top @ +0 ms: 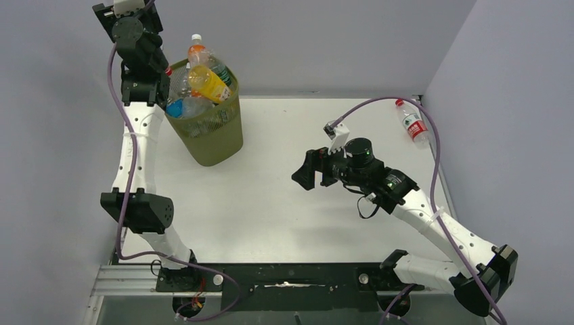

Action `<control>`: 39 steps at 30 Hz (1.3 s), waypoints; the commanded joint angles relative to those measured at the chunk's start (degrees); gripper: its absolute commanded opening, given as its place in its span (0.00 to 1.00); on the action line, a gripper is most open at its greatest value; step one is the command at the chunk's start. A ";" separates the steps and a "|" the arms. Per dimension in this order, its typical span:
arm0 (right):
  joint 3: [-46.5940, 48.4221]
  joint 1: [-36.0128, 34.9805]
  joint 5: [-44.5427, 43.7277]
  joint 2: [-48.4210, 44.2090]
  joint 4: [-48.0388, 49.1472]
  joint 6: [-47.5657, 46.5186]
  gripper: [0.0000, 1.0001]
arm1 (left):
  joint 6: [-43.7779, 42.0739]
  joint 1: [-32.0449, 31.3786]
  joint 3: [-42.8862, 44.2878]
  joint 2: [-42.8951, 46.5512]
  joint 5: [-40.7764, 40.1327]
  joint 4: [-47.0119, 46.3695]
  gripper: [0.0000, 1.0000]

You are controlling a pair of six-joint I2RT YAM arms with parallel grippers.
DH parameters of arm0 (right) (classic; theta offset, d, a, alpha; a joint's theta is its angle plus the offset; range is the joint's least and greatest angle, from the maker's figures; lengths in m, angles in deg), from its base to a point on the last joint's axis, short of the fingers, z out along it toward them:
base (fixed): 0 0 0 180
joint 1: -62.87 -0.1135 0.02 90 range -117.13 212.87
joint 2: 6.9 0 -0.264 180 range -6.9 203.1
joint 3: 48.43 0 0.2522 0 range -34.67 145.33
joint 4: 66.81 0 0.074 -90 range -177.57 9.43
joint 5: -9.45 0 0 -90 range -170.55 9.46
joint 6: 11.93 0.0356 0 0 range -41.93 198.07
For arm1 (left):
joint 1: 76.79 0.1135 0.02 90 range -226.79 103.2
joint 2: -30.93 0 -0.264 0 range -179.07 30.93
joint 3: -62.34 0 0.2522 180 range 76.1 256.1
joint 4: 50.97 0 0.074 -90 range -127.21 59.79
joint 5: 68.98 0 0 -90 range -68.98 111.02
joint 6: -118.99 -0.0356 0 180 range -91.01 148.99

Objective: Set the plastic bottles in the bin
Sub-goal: Place the plastic bottle in the trash bin.

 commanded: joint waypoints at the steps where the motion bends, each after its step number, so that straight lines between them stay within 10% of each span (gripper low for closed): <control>1: 1.72 0.30 0.17 1.14 0.81 -0.03 0.98 | 2.28 5.00 4.01 -2.05 6.50 -6.92 0.18; 17: 0.27 0.35 0.83 4.08 3.58 0.49 0.98 | 9.36 7.67 1.28 -8.28 24.09 -11.76 0.18; 39: -5.24 1.86 1.71 0.21 4.58 0.49 0.98 | -3.21 2.08 -8.93 -9.63 17.49 -17.33 0.18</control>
